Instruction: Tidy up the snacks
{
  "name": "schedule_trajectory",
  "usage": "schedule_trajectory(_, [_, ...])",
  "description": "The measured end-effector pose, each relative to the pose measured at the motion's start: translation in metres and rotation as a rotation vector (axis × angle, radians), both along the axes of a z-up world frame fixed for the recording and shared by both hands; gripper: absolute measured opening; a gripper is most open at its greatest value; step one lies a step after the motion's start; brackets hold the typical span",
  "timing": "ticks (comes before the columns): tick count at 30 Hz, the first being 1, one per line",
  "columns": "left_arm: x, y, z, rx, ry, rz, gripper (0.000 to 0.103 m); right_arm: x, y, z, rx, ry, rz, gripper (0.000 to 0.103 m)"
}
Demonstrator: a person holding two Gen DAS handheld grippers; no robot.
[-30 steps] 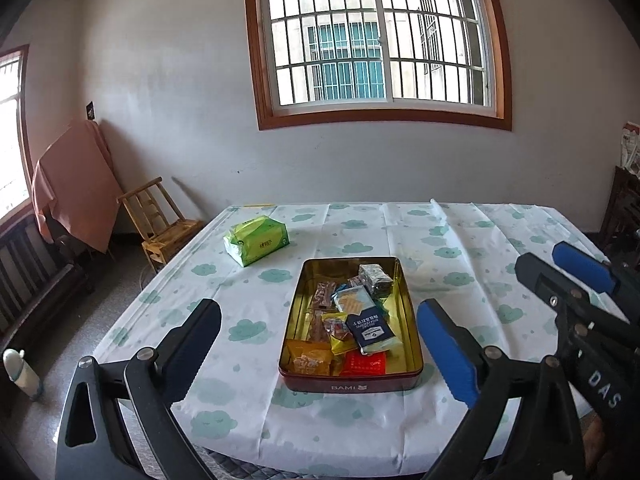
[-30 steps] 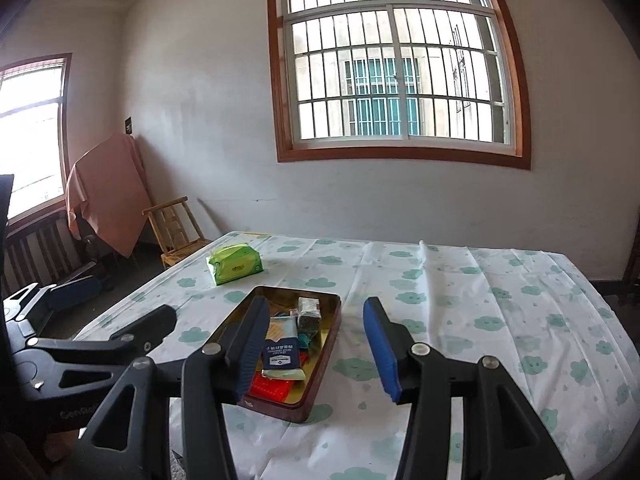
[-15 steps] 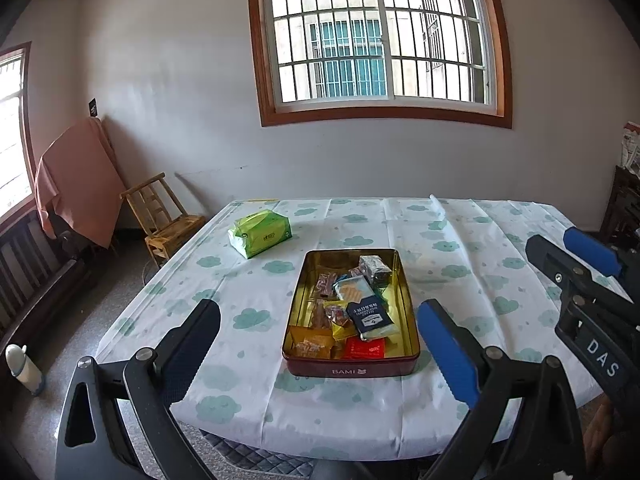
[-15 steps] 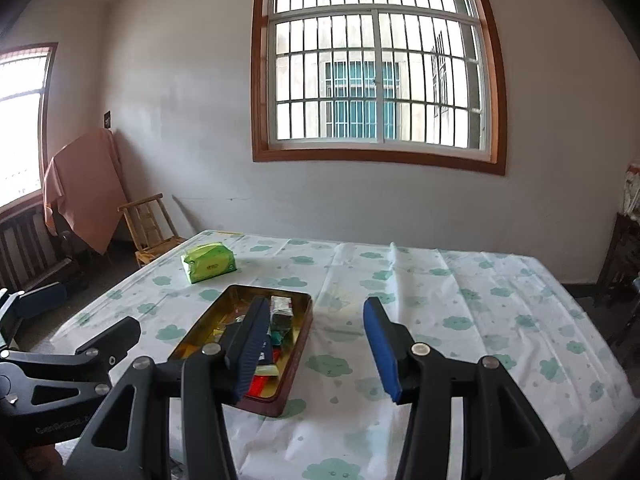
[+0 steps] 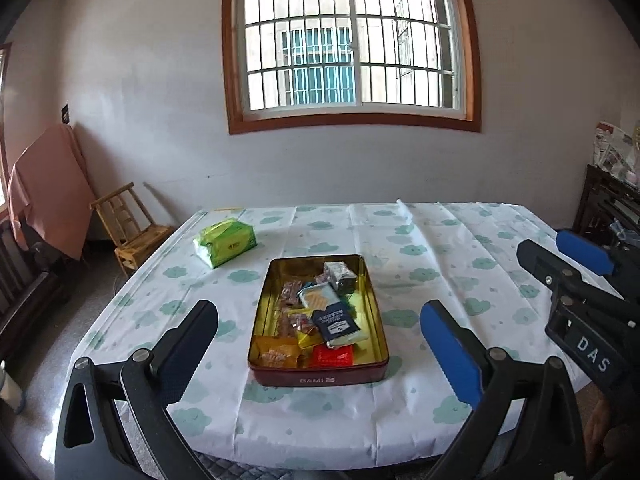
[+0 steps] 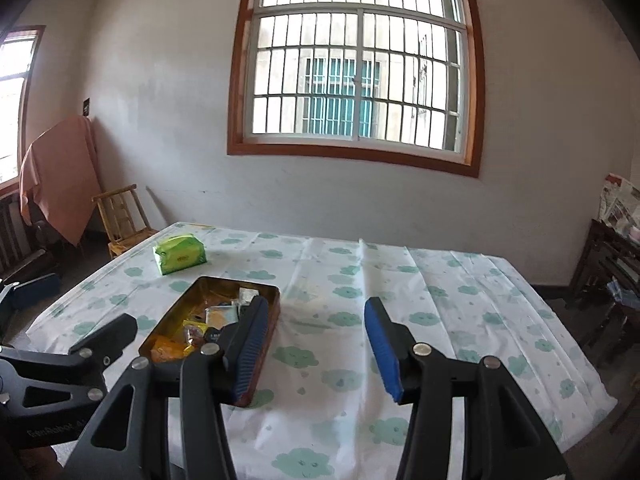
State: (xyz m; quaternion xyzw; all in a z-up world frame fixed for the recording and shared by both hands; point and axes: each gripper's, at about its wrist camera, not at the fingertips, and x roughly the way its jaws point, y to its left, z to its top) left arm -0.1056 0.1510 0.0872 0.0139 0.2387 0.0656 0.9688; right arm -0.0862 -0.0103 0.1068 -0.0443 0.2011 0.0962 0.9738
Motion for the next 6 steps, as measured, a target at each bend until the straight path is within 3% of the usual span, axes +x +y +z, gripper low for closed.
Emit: schedule_trajectory(6, [-0.006,-0.008,0.002,0.040,-0.039,0.010,0.101,0.003,-0.013,-0.007,-0.002,0.024,-0.037,0.051])
